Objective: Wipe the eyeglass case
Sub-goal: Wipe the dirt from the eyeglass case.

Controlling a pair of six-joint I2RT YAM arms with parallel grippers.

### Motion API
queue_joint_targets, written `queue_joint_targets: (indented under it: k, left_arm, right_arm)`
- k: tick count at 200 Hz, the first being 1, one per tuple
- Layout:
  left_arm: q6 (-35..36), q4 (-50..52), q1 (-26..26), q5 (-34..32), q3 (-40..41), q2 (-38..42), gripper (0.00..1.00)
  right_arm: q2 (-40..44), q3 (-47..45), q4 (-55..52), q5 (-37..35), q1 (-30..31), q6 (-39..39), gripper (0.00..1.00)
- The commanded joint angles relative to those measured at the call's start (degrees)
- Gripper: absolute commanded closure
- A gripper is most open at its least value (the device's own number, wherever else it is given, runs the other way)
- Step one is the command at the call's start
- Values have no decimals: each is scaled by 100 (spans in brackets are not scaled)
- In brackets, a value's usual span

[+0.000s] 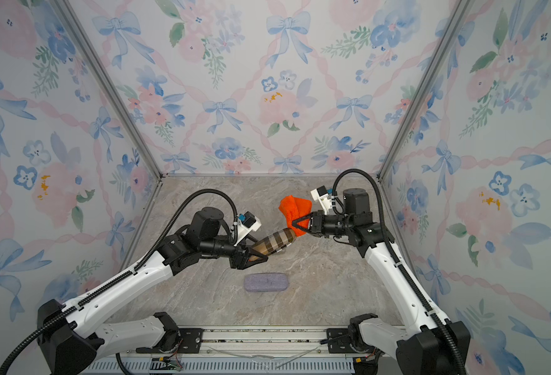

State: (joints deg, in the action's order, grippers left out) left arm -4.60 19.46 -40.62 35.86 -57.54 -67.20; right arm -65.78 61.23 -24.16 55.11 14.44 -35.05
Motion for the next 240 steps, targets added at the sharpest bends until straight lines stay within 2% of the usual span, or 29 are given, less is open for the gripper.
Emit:
queue_joint_targets:
  k: [1, 29, 60, 91, 114, 161, 217, 240]
  left_arm:
    - [-33, -627, 150, -279, -192, -209, 75]
    - [-54, -644, 283, -251, -240, -327, 75]
    - [-59, -653, 274, 99, -342, -350, 74]
    - [85, -645, 248, 551, -237, -151, 74]
    - [203, -647, 239, 983, -36, 185, 75]
    - [162, -645, 237, 917, 304, 830, 75]
    - [139, -610, 229, 932, 54, 391, 74]
    - [167, -531, 237, 862, -33, 244, 75]
  right_arm:
    - [333, -153, -61, 551, 268, -323, 100]
    - [548, -187, -228, 463, 270, -375, 100]
    - [619, -225, -152, 457, 253, -463, 100]
    - [306, -331, 271, 544, 253, -506, 100]
    - [-20, -199, 80, 587, 190, -120, 100]
    - [-372, 83, -480, 750, -107, 716, 100]
    - [-266, 75, 153, 1029, 264, 362, 100]
    - [-78, -46, 360, 1136, 217, 228, 100]
